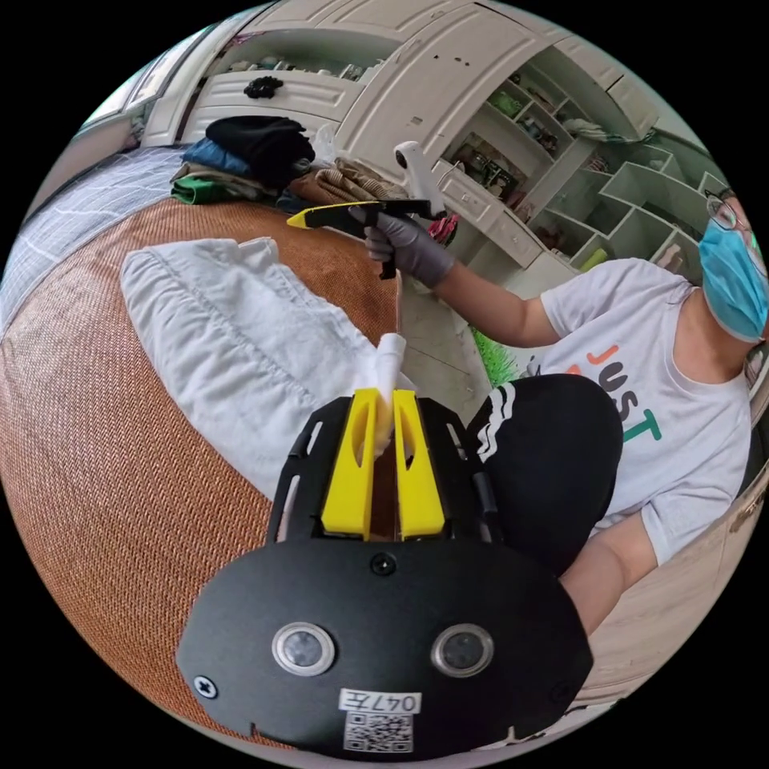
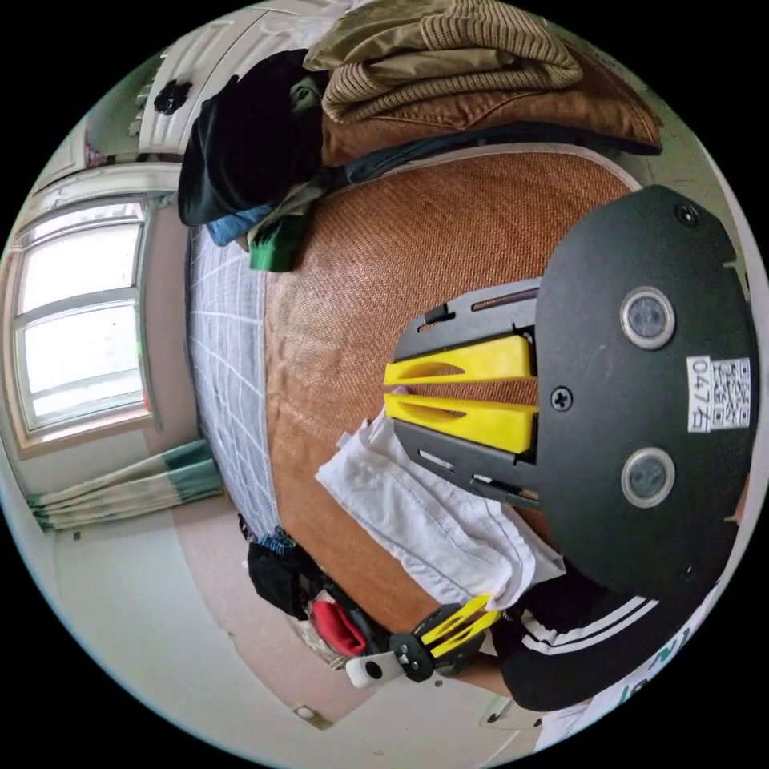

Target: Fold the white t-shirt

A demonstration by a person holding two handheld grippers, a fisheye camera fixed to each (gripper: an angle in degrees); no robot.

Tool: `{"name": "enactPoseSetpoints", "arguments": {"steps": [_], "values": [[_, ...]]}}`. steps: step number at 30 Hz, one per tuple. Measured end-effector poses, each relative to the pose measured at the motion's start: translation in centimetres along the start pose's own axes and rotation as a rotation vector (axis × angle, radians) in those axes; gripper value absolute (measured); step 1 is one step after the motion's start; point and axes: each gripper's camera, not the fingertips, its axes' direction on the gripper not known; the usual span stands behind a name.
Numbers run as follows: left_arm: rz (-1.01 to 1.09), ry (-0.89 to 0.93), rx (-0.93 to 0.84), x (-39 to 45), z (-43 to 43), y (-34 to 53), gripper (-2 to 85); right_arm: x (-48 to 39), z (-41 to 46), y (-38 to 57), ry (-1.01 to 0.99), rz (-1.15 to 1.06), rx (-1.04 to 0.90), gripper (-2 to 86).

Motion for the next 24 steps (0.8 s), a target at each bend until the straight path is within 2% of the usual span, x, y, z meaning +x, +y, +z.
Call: {"name": "enactPoseSetpoints", "arguments": {"steps": [5, 8, 9, 10, 11, 14, 16, 21, 24], "values": [[0.113, 0.002, 0.16, 1.7, -6.0, 0.6, 6.1, -7.1, 0.3, -2.5, -0.043, -0.268, 0.015, 2.1], [0.164, -0.043, 0.336, 3.0, -10.7, 0.9, 6.6, -7.8, 3.8, -3.4, -0.005, -0.277, -0.066, 3.3], [0.13, -0.067, 0.376, 2.8, -11.7, 1.1, 6.9, -7.4, 4.9, -3.5, -0.006, -0.264, -0.118, 3.6], [-0.032, -0.149, 0.434, 1.4, -13.3, 1.5, 7.8, -6.1, 6.4, -3.8, -0.08, -0.219, -0.214, 4.0], [-0.239, -0.24, 0.458, -0.4, -14.4, 2.3, 8.9, -4.5, 5.6, -3.7, -0.171, -0.149, -0.187, 4.4], [-0.484, -0.4, 0.409, -3.1, -14.5, 3.7, 11.5, -0.1, 0.5, -2.0, -0.189, 0.008, 0.038, 7.1], [-0.573, -0.437, 0.32, -4.7, -13.7, 3.4, 12.9, 2.0, -0.7, -0.8, -0.154, 0.087, 0.064, 11.3], [-0.638, -0.379, 0.099, -8.8, -10.4, -0.1, 13.2, 4.3, 1.8, 0.7, -0.199, 0.15, -0.101, 15.4], [-0.638, -0.407, 0.039, -9.9, -10.1, -2.3, 11.6, 3.2, 1.4, 0.1, -0.189, 0.098, -0.124, 9.8]]}}
